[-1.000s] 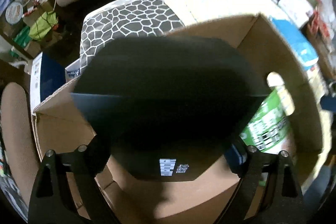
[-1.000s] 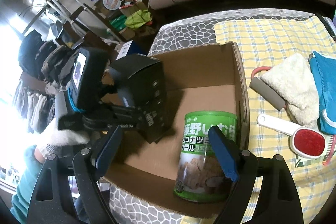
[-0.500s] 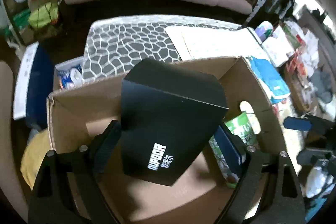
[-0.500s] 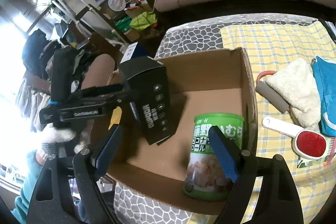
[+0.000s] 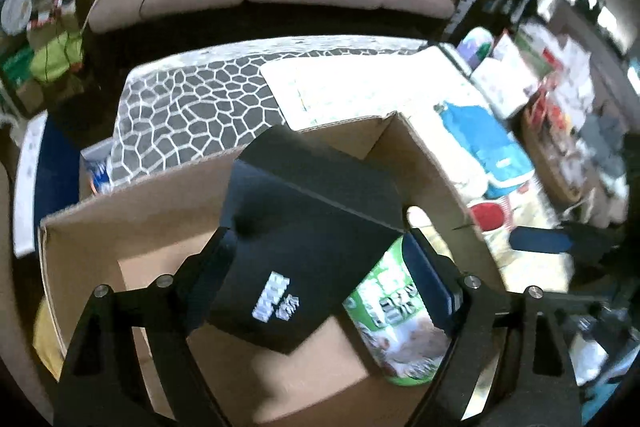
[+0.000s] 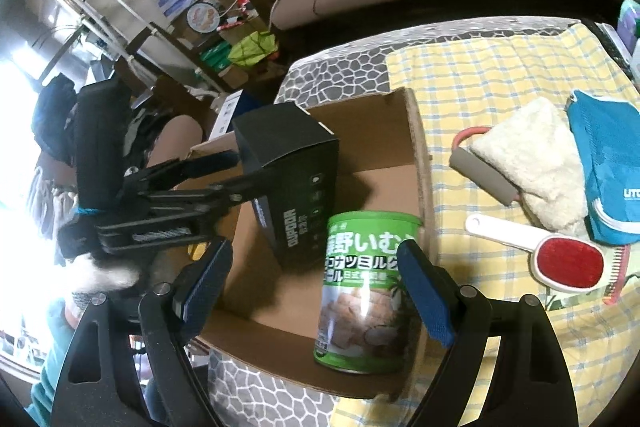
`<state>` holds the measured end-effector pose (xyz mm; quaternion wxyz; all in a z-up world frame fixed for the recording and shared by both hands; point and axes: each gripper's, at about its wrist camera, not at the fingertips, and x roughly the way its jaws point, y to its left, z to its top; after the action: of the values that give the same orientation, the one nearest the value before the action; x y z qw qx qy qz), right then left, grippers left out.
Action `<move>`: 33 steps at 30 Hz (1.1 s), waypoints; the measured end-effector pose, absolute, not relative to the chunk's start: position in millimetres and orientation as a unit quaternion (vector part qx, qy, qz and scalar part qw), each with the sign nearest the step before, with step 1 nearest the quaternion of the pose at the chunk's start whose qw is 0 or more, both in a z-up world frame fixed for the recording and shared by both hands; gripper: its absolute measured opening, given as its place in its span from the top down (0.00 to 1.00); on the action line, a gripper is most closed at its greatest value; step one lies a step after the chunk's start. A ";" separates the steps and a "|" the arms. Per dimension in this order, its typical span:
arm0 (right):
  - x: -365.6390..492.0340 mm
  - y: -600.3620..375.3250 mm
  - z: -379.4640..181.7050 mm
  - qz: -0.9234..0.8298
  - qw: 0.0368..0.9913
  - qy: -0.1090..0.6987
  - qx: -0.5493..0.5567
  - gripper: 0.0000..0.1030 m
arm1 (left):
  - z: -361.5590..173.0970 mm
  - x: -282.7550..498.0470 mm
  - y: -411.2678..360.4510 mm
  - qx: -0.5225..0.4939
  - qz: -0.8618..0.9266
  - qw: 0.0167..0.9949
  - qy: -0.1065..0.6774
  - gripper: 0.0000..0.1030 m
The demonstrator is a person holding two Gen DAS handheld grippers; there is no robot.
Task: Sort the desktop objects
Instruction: 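Lower the black box into the cardboard box and open the left gripper, then grasp the black box inside the cardboard box with the right gripper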
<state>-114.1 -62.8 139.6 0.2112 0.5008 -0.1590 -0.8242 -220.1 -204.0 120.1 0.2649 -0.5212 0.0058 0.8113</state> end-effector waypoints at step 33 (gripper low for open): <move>-186.4 -146.1 138.6 -0.829 0.226 -0.026 0.511 0.46 | 87.2 -199.1 -320.5 -0.590 0.734 0.185 -0.282 0.03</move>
<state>-186.4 -146.1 138.6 0.2256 0.5112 -0.0260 -0.8289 -199.1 -320.5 87.2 0.1848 -0.5895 -0.2819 0.7341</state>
